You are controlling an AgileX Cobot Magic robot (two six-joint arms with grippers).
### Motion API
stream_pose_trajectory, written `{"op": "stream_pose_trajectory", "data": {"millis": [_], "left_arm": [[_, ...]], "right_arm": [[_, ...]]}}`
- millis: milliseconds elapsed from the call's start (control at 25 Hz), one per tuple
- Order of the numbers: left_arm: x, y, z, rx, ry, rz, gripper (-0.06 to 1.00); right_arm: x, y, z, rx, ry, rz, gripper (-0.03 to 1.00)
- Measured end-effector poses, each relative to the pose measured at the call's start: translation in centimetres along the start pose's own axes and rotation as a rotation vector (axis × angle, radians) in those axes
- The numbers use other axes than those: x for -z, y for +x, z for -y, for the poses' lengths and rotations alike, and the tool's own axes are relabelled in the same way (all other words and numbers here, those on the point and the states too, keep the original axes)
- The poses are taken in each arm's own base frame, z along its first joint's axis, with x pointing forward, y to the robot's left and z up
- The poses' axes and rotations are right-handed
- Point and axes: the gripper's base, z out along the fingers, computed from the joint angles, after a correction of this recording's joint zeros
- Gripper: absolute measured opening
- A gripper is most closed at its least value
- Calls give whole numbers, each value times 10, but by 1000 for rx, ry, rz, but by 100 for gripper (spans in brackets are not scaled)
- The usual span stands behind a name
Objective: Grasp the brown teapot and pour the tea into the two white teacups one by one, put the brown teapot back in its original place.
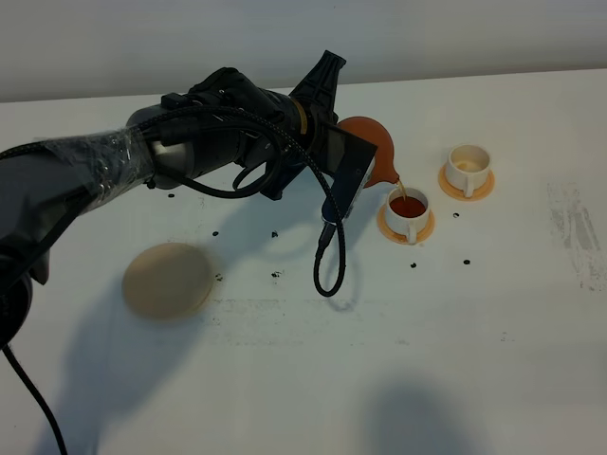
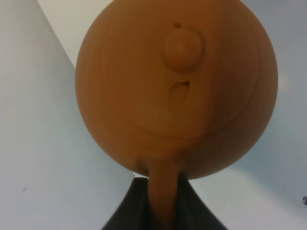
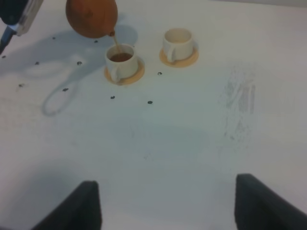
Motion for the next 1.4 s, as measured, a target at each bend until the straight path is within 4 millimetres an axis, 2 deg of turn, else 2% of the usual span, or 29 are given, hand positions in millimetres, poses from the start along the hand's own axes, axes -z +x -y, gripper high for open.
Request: {"op": "stream_pose_trajectory", "data": {"millis": [1400], "left_arm": [[0, 0, -1, -3, -5, 1, 10]], "right_arm": [[0, 0, 0, 0, 0, 0, 59]]}}
